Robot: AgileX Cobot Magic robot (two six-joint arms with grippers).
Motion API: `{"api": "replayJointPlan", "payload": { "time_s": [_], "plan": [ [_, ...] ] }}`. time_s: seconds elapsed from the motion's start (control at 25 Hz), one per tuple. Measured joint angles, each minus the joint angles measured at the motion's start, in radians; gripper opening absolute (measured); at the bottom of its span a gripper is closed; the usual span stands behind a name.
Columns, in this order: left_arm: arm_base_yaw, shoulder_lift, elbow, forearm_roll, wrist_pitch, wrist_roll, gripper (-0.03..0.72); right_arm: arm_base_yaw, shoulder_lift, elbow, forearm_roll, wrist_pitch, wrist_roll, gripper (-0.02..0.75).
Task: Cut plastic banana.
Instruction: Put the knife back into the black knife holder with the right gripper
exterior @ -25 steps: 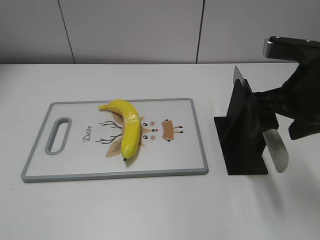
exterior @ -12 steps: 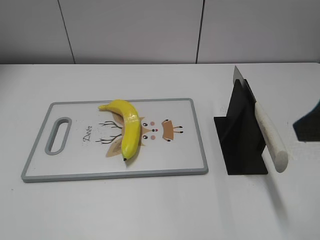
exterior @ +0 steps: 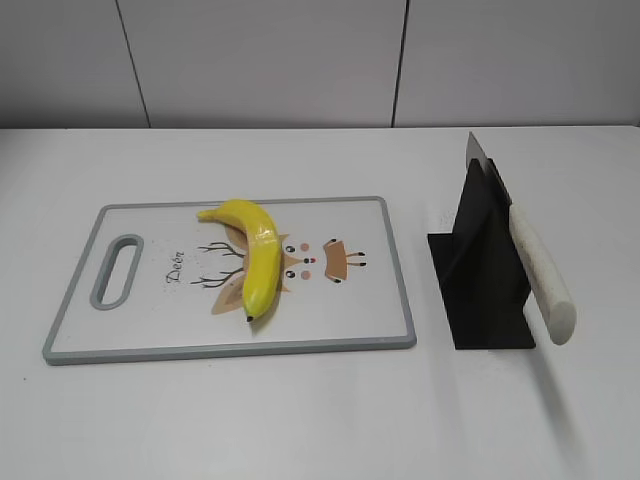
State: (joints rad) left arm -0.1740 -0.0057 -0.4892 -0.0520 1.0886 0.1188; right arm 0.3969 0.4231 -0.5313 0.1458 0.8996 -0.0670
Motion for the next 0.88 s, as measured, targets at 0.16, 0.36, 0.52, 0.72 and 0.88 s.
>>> {"api": "replayJointPlan", "payload": {
  "time_s": [0.16, 0.36, 0.52, 0.72, 0.88],
  "plan": [
    [0.0, 0.0, 0.0, 0.0, 0.0, 0.0, 0.587, 0.0, -0.136, 0.0, 0.0, 0.015, -0.001, 0.56],
    [0.0, 0.0, 0.0, 0.0, 0.0, 0.0, 0.587, 0.0, -0.229, 0.0, -0.017, 0.134, -0.002, 0.56],
    [0.0, 0.0, 0.0, 0.0, 0.0, 0.0, 0.587, 0.0, -0.266, 0.006, -0.038, 0.158, -0.002, 0.559],
    [0.0, 0.0, 0.0, 0.0, 0.0, 0.0, 0.587, 0.0, -0.284, 0.014, -0.042, 0.154, -0.002, 0.557],
    [0.0, 0.0, 0.0, 0.0, 0.0, 0.0, 0.587, 0.0, -0.284, 0.014, -0.042, 0.139, -0.002, 0.557]
  ]
}}
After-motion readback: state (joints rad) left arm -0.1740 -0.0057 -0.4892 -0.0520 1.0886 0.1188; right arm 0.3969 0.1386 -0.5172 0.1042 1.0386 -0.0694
